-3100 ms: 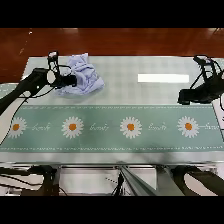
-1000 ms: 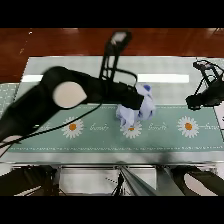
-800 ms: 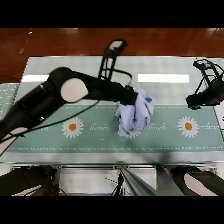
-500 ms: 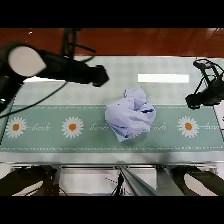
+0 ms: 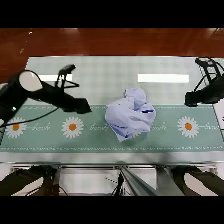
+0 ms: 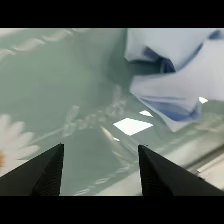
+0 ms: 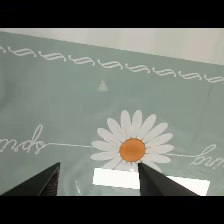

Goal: Fold the shirts.

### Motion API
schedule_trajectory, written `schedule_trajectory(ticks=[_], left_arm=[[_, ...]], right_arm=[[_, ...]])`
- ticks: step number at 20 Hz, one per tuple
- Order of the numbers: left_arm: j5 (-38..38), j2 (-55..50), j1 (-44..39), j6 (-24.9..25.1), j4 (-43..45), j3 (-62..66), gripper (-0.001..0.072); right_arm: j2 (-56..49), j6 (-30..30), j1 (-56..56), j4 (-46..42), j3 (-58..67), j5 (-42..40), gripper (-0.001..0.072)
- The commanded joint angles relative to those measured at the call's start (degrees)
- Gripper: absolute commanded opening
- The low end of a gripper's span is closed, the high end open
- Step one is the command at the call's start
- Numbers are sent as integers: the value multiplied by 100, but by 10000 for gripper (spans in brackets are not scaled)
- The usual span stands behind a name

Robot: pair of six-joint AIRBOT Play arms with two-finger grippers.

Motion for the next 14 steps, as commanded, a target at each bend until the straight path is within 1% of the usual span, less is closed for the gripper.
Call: schedule_trajectory(ticks=[1,2,4,5,7,10,14], left_arm=[[752,-66,133,1290,-2076,-1248,570],[968,-136,133,1478,-2356,-1467,570],[1296,-417,122,1626,-2586,-1698,569],[1309,-603,122,1805,-2741,-1690,569],[1327,-1001,120,2361,-3493,-1683,568],[1327,-1609,66,3110,-4621,-1681,568],[1318,-2208,-232,3788,-5818,-1598,562]], right_arm=[[-2,-341,-723,1207,0,-275,569],[-2,-457,-997,1591,0,-319,568],[-2,-647,-1530,2306,0,-396,568],[-2,-743,-1764,2603,0,-404,569],[-22,-839,-2074,2942,0,-352,601],[-142,-861,-2216,2970,0,-160,602],[-391,-866,-2214,3012,0,70,601]])
